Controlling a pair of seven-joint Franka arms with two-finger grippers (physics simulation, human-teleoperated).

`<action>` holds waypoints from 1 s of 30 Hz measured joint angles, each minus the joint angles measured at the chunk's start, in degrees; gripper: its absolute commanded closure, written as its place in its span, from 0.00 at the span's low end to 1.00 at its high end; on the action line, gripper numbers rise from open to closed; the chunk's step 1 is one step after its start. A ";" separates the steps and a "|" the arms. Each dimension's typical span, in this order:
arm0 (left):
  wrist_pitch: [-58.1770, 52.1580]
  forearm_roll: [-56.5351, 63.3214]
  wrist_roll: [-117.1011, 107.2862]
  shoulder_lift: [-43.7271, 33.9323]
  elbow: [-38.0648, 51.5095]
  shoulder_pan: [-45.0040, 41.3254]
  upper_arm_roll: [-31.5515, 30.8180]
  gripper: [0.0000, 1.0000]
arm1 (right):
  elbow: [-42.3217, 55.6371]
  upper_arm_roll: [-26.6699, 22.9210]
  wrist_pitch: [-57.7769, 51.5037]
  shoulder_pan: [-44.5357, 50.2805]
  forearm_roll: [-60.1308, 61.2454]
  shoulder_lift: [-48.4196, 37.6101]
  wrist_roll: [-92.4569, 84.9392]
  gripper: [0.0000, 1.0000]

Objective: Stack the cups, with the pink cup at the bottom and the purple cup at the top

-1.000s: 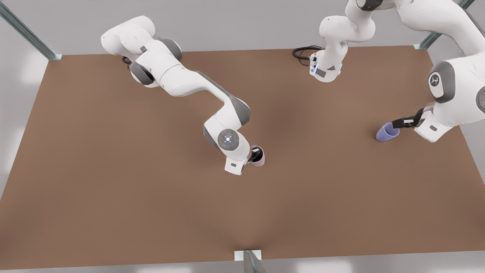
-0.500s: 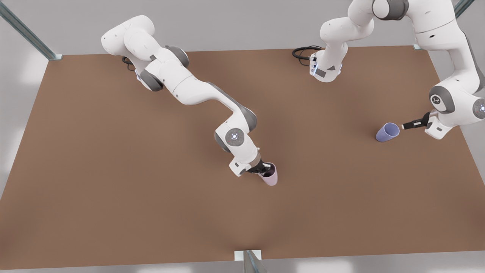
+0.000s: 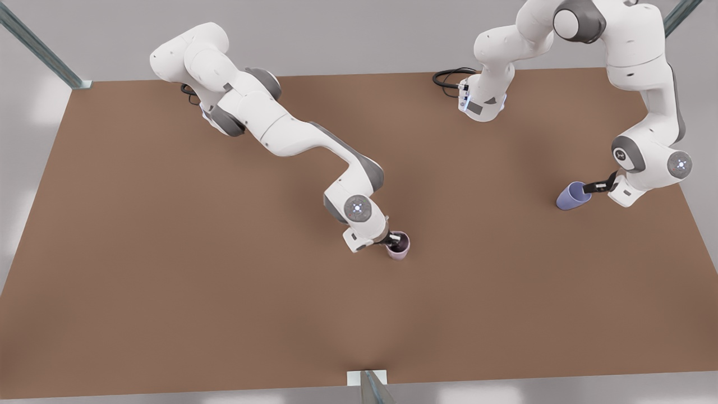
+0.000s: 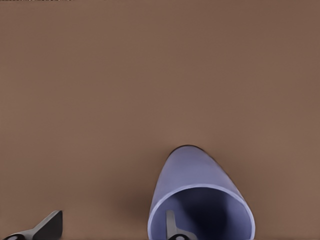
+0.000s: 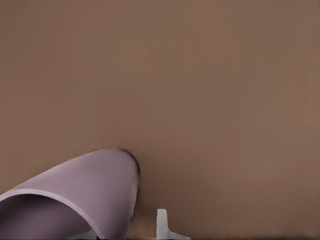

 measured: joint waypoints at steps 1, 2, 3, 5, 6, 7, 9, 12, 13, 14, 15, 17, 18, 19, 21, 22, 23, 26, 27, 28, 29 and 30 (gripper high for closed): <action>0.17 -0.07 0.27 0.03 -0.30 0.01 0.00 0.00 | -0.09 0.00 -0.31 0.01 -0.03 0.00 0.29 0.00; 0.30 -0.42 0.53 0.06 -0.58 0.02 -0.04 0.00 | -0.13 0.00 -0.53 0.02 -0.07 0.00 0.56 0.00; 0.41 -0.89 0.77 0.13 -0.93 0.01 -0.05 0.00 | -0.15 0.00 -0.68 0.06 -0.10 0.04 0.82 0.00; 0.57 -1.95 1.21 0.21 -1.57 0.02 -0.07 0.00 | -0.12 0.00 -0.92 0.09 -0.20 0.12 1.30 0.00; 0.63 -2.44 1.40 0.23 -1.82 0.02 -0.07 0.00 | -0.10 -0.08 -1.10 0.10 -0.25 -0.26 1.52 0.00; 0.66 -3.31 1.58 0.23 -2.07 0.02 -0.07 0.00 | -0.09 -0.16 -1.44 0.05 -0.29 -1.43 1.73 0.00; 0.74 -4.72 1.87 0.23 -2.28 0.02 -0.07 0.41 | -0.09 -0.03 -2.56 0.02 -0.23 -5.86 2.17 0.00; 0.82 -6.59 2.08 0.16 -2.34 0.02 -0.11 0.64 | -4.75 -0.50 -5.92 -3.12 -0.72 -17.44 2.15 0.00; 0.87 -6.84 2.00 0.18 -2.35 0.03 -0.17 0.65 | -13.60 -0.78 -7.08 -7.72 -1.34 -25.89 1.27 0.00; 0.89 -7.09 1.93 0.20 -2.35 0.05 -0.32 0.65 | -22.20 -1.00 -8.33 -13.22 -1.99 -34.18 0.02 0.00; 0.85 -7.50 2.02 0.22 -2.35 0.02 -0.46 0.65 | -26.96 -1.13 -10.68 -18.63 -2.48 -40.27 -1.32 0.00; 0.74 -8.13 2.27 0.44 -2.34 0.03 -0.81 0.65 | -30.82 -1.29 -16.64 -27.50 -3.11 -49.87 -4.15 0.00; 0.70 -8.34 2.38 0.59 -2.30 0.01 -0.97 0.65 | -32.93 -1.29 -19.44 -31.98 -3.33 -53.77 -6.09 0.00; 0.66 -8.49 2.49 0.68 -2.26 0.02 -1.20 0.65 | -36.13 -1.29 -21.72 -36.82 -3.37 -57.08 -8.47 0.00; 0.58 -8.70 2.70 0.71 -2.00 0.01 -1.44 0.68 | -38.65 -3.54 -24.77 -43.32 -3.37 -59.00 -13.46 0.00; 0.55 -8.75 2.78 0.50 -1.92 0.00 -1.51 0.79 | -35.37 -4.66 -26.14 -44.20 -3.42 -55.68 -16.05 0.00; 0.54 -8.73 2.81 0.10 -1.83 0.01 -1.62 0.79 | -31.94 -5.24 -27.39 -44.02 -3.52 -52.25 -18.55 0.00; 0.52 -8.72 2.91 -0.54 -1.59 0.02 -2.42 0.79 | -30.25 -4.41 -29.83 -41.51 -5.38 -50.80 -26.46 0.00; 0.51 -8.71 2.94 -0.64 -1.40 -0.03 -2.62 0.79 | -30.73 -4.12 -30.14 -40.66 -6.28 -51.19 -29.79 0.00; 0.38 -8.73 2.92 -1.35 -0.95 -0.50 -3.08 0.79 | -31.73 -3.94 -30.09 -40.48 -6.89 -51.80 -33.42 0.00; -0.36 -8.74 2.79 -1.94 0.85 -2.02 -3.38 0.79 | -33.05 -3.91 -29.51 -40.61 -7.38 -52.48 -37.36 0.00; -1.69 -8.77 2.47 -2.11 4.06 -4.81 -3.59 0.79 | -34.15 -4.04 -28.50 -40.84 -7.61 -52.91 -41.72 0.00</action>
